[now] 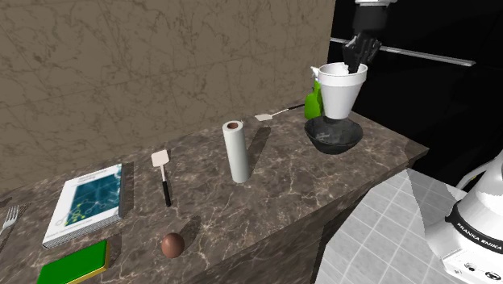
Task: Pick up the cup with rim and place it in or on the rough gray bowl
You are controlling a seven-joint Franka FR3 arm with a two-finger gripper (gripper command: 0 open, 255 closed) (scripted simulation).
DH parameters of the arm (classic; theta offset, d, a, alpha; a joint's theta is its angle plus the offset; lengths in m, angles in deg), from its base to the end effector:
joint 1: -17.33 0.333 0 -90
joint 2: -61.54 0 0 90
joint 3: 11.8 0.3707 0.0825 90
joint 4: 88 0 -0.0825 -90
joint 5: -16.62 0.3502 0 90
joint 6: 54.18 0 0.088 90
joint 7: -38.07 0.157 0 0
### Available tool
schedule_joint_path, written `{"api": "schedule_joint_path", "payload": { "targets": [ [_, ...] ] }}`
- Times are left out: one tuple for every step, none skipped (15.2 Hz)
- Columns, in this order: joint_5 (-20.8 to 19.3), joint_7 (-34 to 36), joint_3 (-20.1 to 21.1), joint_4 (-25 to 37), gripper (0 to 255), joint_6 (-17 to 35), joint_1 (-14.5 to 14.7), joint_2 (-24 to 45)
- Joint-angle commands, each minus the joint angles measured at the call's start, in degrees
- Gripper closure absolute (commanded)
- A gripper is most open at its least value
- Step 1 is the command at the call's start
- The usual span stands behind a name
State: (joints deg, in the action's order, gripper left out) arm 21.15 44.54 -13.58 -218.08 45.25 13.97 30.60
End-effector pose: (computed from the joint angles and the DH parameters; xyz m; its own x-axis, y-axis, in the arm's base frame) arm 0.3274 -0.0205 0.5632 0.9779 -0.2092 -0.0065 -0.2088 -0.9734 -0.0938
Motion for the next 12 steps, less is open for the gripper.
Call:
{"api": "schedule_joint_path", "payload": {
  "targets": [
    [-0.98,-2.58,-2.07,2.95,255,-0.86,-0.9,2.28],
    [-1.35,-3.77,-3.01,4.44,255,-1.19,-1.28,3.52],
    [-1.67,-4.95,-3.94,5.99,255,-1.53,-1.64,4.81],
    [-1.94,-6.14,-4.86,7.61,255,-1.89,-1.99,6.15],
    [-1.95,-6.19,-4.87,6.78,255,-1.13,-2.01,6.08],
    [-1.95,-6.25,-4.88,5.97,255,-0.37,-2.02,6.03],
    [-1.96,-6.3,-4.89,5.17,255,0.39,-2.03,5.99],
    [-1.96,-6.36,-4.91,4.37,255,1.15,-2.05,5.97],
    [-1.96,-6.41,-4.92,3.59,255,1.92,-2.06,5.95],
    [-1.96,-6.47,-4.93,2.82,255,2.68,-2.07,5.95],
    [-1.96,-6.53,-4.95,2.06,255,3.45,-2.07,5.96],
    [-1.95,-6.59,-4.97,1.32,255,4.22,-2.08,5.99]
  ]
}}
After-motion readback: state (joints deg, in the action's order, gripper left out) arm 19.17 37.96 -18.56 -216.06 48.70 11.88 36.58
